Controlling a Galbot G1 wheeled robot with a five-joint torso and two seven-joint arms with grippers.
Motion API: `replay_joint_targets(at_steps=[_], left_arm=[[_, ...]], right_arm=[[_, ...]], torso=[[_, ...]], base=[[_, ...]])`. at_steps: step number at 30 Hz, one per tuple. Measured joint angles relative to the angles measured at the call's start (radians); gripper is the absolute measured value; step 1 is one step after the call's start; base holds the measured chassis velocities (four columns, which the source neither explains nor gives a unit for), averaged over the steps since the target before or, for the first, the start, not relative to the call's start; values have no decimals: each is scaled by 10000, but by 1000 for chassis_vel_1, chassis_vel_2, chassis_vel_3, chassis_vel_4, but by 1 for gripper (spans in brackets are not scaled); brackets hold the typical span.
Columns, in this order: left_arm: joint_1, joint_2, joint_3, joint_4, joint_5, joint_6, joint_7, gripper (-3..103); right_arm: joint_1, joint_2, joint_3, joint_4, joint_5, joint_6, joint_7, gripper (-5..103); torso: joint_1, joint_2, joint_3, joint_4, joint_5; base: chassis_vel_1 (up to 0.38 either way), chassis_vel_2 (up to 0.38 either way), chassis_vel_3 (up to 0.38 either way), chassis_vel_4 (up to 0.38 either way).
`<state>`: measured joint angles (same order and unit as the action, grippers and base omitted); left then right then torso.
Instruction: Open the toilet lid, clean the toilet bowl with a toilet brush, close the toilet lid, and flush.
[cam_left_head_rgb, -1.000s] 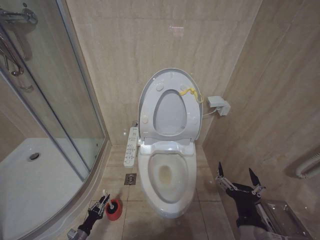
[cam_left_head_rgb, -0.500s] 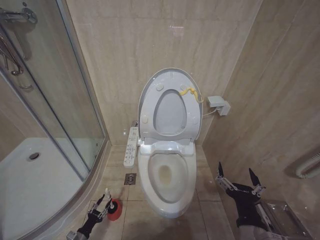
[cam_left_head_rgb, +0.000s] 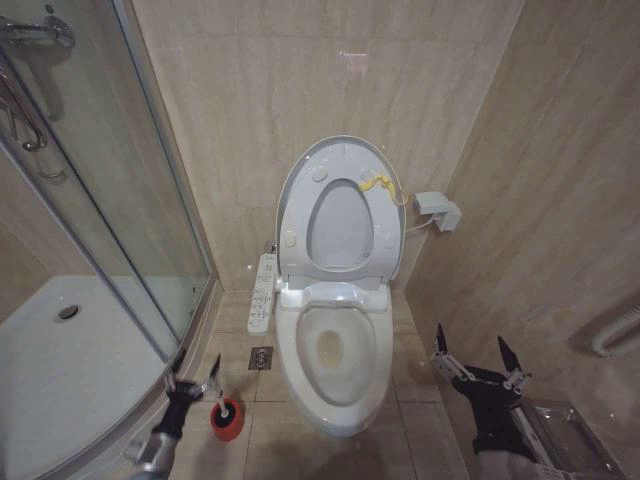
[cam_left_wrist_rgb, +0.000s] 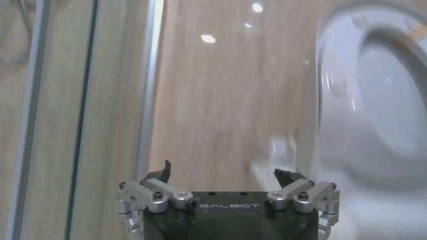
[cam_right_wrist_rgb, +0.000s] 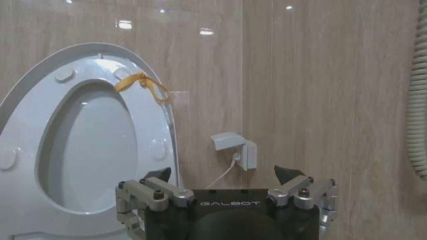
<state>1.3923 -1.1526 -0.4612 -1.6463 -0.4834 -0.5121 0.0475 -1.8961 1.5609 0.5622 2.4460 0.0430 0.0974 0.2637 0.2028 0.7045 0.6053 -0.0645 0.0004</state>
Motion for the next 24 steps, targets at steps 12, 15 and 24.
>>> replay_joint_targets(at_steps=[12, 15, 24], left_arm=[[3336, 700, -1590, -7017, 283, 4544, -2568, 100], [3988, 563, -2161, -7824, 762, 4622, -2222, 100], [4698, -61, -2278, -8699, 771, 4971, -2364, 100]], right_arm=[[0, -2, 1, 0, 0, 0, 2, 100], [1, -1, 1, 0, 0, 0, -1, 100], [0, -2, 0, 0, 0, 0, -2, 100]], torso=[[0, 1, 0, 6, -3], [0, 0, 0, 5, -5], [0, 0, 1, 3, -2]], base=[[0, 0, 0, 0], [0, 0, 0, 0], [0, 0, 0, 0]])
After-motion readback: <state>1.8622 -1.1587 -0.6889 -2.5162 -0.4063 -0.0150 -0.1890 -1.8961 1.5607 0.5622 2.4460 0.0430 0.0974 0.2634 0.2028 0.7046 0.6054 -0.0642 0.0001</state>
